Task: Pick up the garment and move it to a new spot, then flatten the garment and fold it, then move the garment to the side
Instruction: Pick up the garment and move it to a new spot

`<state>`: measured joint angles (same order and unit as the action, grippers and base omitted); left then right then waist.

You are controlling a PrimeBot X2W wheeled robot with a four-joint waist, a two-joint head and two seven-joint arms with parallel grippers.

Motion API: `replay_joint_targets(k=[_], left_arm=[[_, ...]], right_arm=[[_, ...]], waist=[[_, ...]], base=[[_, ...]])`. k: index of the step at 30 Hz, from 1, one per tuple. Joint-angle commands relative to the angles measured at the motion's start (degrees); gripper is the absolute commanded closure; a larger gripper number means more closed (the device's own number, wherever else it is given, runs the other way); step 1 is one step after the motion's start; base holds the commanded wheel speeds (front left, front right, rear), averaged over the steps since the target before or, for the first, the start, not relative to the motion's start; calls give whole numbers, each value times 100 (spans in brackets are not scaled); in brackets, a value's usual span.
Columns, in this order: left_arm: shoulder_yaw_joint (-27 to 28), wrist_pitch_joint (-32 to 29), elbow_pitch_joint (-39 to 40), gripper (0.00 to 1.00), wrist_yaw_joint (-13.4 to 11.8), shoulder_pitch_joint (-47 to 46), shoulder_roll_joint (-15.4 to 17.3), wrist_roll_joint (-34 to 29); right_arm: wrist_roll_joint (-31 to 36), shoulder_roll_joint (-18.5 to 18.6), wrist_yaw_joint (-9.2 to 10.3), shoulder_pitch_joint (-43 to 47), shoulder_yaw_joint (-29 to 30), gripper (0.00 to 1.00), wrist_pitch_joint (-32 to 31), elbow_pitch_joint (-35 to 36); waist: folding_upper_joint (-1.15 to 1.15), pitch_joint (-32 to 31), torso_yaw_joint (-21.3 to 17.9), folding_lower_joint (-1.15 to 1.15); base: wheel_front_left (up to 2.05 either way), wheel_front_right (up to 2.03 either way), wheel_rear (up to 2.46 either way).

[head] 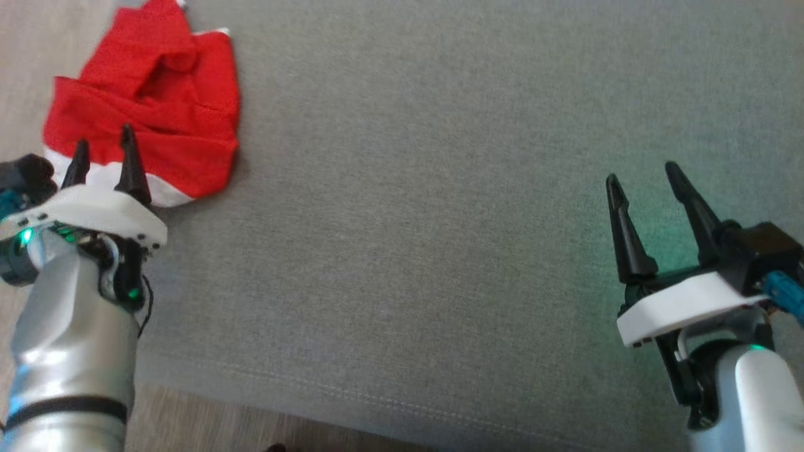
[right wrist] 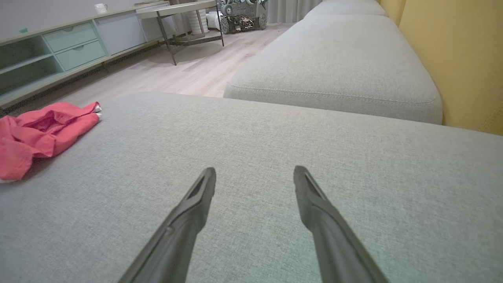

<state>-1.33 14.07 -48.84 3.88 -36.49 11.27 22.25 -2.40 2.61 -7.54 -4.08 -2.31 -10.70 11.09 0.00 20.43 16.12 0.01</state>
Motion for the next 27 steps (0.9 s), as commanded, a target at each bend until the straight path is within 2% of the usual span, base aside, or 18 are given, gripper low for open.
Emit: replay_joint_targets(k=[1, 2, 3, 11, 12, 13, 14, 15, 20, 24, 27], left_arm=[[170, -8, -53, 0, 50, -240, 316, 37], [105, -141, -601, 0, 132, -512, 374, 51], [105, -141, -601, 0, 132, -512, 374, 51], [-128, -932, -2100, 0, 270, -1145, 509, 74], [-141, -981, -2166, 18, 276, -1188, 517, 81], [-148, -947, -2198, 53, 280, -1227, 529, 84], [-148, -845, -2210, 82, 283, -1267, 545, 88], [-153, -727, -2217, 100, 285, -1301, 564, 86], [-95, -64, -2086, 100, 318, -1414, 635, 173], [-69, 78, -1772, 100, 341, -1314, 669, 208], [24, 89, -1199, 100, 349, -1109, 715, 201]], right_arm=[[41, 27, 5, -142, -175, 0, -44, 261], [55, 27, 5, -187, -194, 0, -61, 277], [55, 27, 5, -187, -194, 0, -61, 277], [66, 27, 5, -310, -272, 0, -105, 294], [64, 27, 5, -315, -259, 0, -104, 292], [62, 27, 5, -321, -244, 0, -104, 290], [55, 27, 5, -328, -229, 0, -99, 289], [46, 27, 5, -336, -213, 0, -89, 286], [-45, 27, 5, -360, -114, 0, 32, 204], [-105, 27, 5, -311, -62, 0, 151, 49], [-217, 27, 5, -234, -18, 0, 265, -83]], waist=[[0, 194, -117, -1], [0, 278, -143, -1], [0, 278, -143, -1], [0, 458, -268, -1], [0, 465, -273, -1], [0, 474, -277, -1], [0, 478, -279, -1], [0, 472, -282, -1], [0, 283, -274, -1], [0, -41, -271, -1], [0, -322, -285, -1]], base=[[0, 0, 0], [0, 0, 0], [0, 0, 0], [0, 0, 0], [0, 0, 0], [0, 0, 0], [0, 0, 0], [0, 0, 0], [0, 0, 0], [0, 0, 0], [0, 0, 0]])
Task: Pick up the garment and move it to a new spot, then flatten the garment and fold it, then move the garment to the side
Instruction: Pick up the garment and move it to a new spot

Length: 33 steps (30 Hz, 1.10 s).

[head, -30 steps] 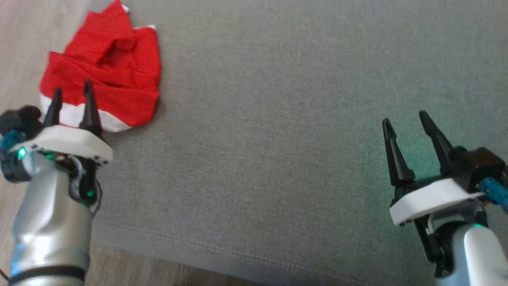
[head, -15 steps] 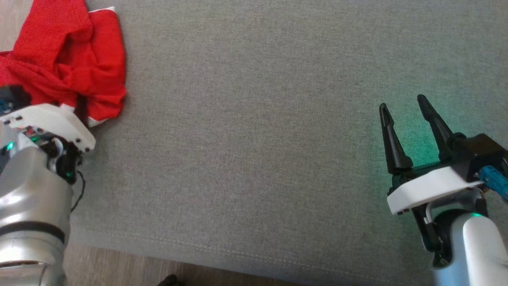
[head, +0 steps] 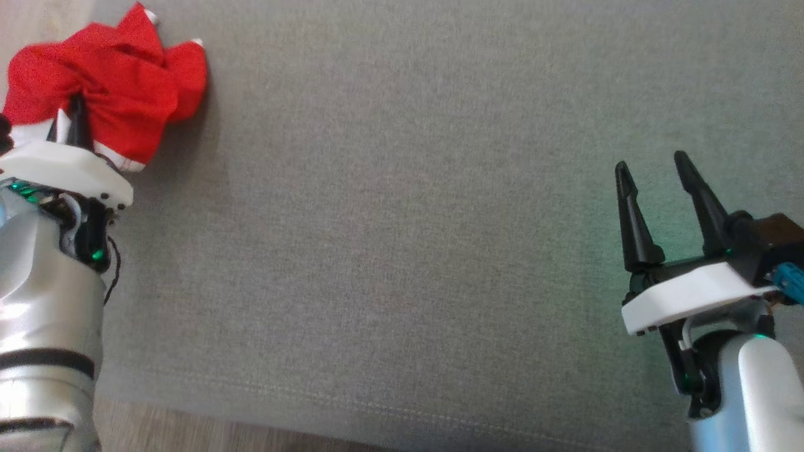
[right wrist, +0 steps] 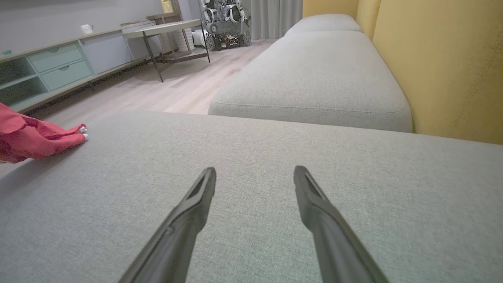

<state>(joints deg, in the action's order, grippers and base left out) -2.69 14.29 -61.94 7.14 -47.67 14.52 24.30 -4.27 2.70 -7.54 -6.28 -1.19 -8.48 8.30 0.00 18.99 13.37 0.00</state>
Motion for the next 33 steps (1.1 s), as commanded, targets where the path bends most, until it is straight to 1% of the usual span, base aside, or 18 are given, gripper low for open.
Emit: replay_joint_targets(k=[1, 5, 10, 15, 16, 17, 21, 25, 29, 33], left_arm=[[194, 68, 331, 100, 25, 122, 395, -30], [302, 69, 1251, 100, 6, 644, 398, -265], [375, 70, 2358, 100, -4, 1431, 266, -428], [349, 70, 3562, 100, -226, 2351, 149, -631], [349, 70, 3562, 100, -226, 2351, 149, -631], [322, 57, 3805, 100, -272, 2550, 124, -659], [160, -216, 4821, 100, -455, 3286, -5, -754], [-106, -574, 5680, 100, -577, 3802, -162, -850], [-437, -856, 6117, 100, -555, 3964, -308, -902], [-838, -942, 6087, 100, -403, 3758, -463, -967]], right_arm=[[-82, 18, 5, 21, -121, 0, 88, 146], [-230, 18, 5, 171, -94, 0, 236, -28], [-370, 18, 5, 373, -93, 0, 390, -188], [-482, 18, 5, 571, -129, 0, 547, -260], [-482, 18, 5, 571, -129, 0, 547, -260], [-496, 18, 5, 604, -132, 0, 560, -283], [-553, 18, 5, 702, -132, 0, 605, -313], [-579, 18, 5, 772, -148, 0, 602, -314], [-586, 18, 5, 780, -192, 0, 583, -296], [-618, 18, 5, 699, -263, 0, 572, -272]], waist=[[0, -285, -19, 0], [0, -684, -96, 0], [0, -1139, -237, 0], [0, -1505, -454, 0], [0, -1505, -454, 0], [0, -1572, -514, 0], [0, -1734, -741, 0], [0, -1787, -971, 0], [0, -1730, -1275, 0], [0, -1540, -1669, 0]], base=[[0, 0, 0], [0, 0, 0], [0, 0, 0], [0, 0, 0], [0, 0, 0], [0, 0, 0], [0, 0, 0], [0, 0, 0], [0, 0, 0], [0, 0, 0]])
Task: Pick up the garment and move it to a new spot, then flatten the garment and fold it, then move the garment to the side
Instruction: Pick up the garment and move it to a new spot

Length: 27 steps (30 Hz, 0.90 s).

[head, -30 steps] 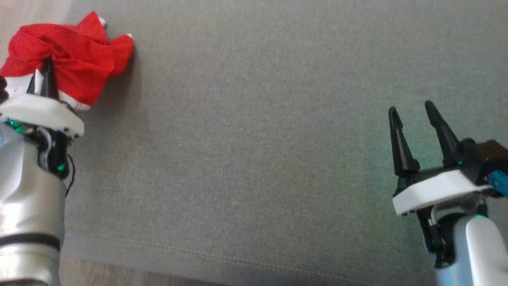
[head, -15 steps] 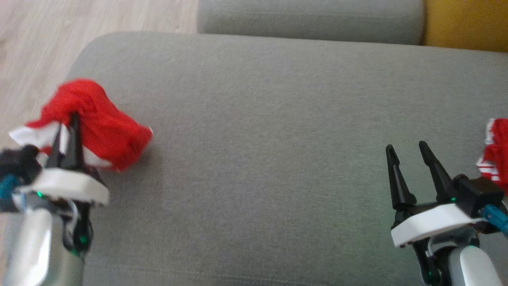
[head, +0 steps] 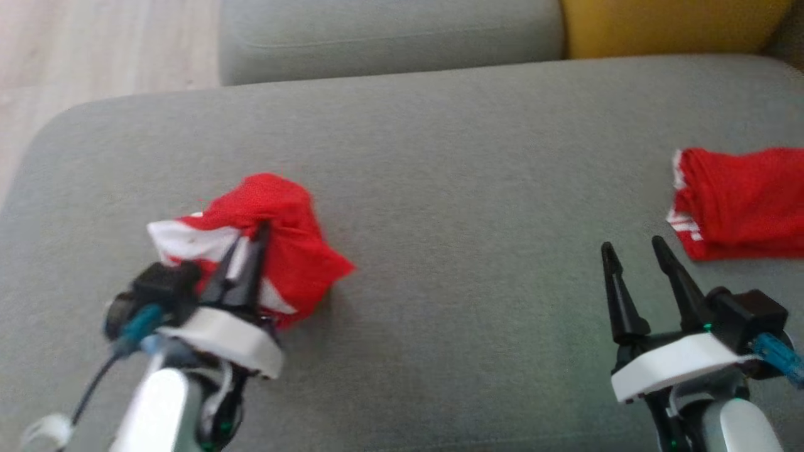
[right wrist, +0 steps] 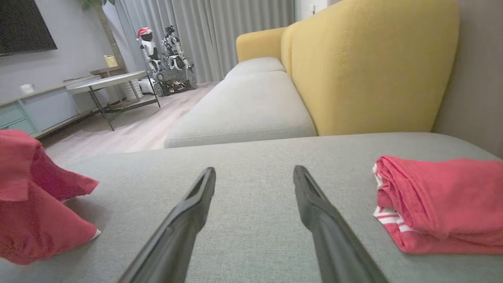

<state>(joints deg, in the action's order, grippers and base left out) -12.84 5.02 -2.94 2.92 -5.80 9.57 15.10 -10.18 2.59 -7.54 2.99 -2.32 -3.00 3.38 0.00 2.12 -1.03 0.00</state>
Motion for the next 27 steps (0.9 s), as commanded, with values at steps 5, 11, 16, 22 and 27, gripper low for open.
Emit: replay_joint_targets(k=[5, 11, 16, 22, 27], left_arm=[[-440, -89, -379, 100, 188, -893, -186, -258], [-1197, 27, -1270, 100, 366, -1432, -434, -310], [-1788, 158, -1991, 100, 429, -1841, -547, -273], [-2139, 610, -2674, 0, 443, -2168, -619, -211], [-2148, 857, -2592, 0, 374, -2129, -646, -68]], right_arm=[[-82, 29, 5, -357, -239, 0, 58, 198], [-183, 29, 5, -513, -296, 0, 178, 109], [-289, 29, 5, -554, -283, 0, 280, -17], [-335, 29, 5, -608, -225, 0, 373, -182], [-271, 29, 5, -591, -197, 0, 364, -205]], waist=[[0, 480, -779, 0], [0, 884, -1398, 0], [0, 1109, -1669, 0], [0, 1076, -1669, 0], [0, 887, -1463, 0]], base=[[0, 0, 0], [0, 0, 0], [0, 0, 0], [0, 0, 0], [0, 0, 0]])
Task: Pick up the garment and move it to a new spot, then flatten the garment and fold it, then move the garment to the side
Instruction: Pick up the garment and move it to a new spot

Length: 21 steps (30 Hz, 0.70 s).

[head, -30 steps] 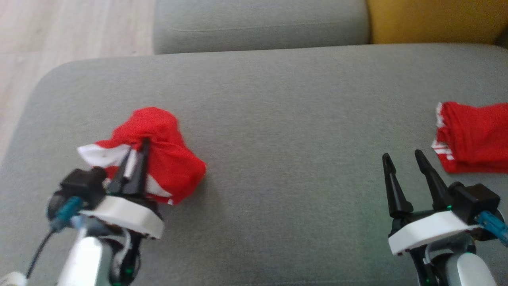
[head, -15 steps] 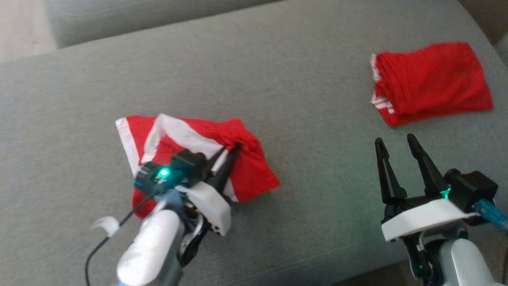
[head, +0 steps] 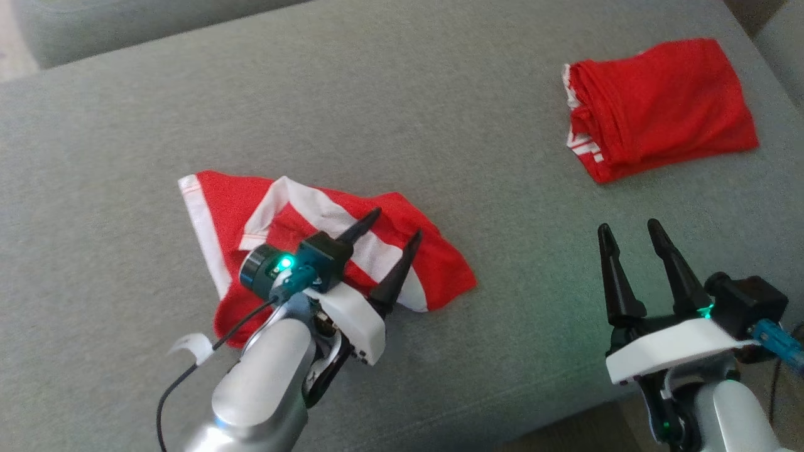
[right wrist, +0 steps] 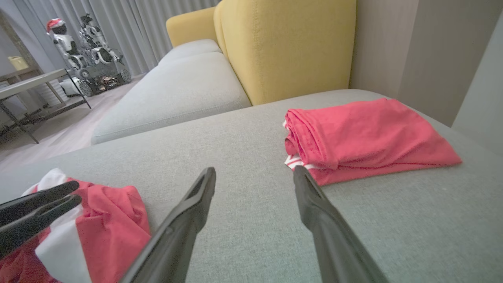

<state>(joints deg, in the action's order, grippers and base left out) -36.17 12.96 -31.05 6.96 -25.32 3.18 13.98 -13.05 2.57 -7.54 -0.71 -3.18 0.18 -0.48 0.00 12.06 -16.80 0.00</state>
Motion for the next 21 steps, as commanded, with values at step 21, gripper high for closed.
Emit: replay_joint_targets(k=[21], left_arm=[[1873, 203, 1586, 0, -1257, 883, 600, 312]], right_arm=[[299, 31, 5, 30, 59, 0, -299, 358]], waist=[[0, -885, 1632, 0]], base=[[0, 0, 0]])
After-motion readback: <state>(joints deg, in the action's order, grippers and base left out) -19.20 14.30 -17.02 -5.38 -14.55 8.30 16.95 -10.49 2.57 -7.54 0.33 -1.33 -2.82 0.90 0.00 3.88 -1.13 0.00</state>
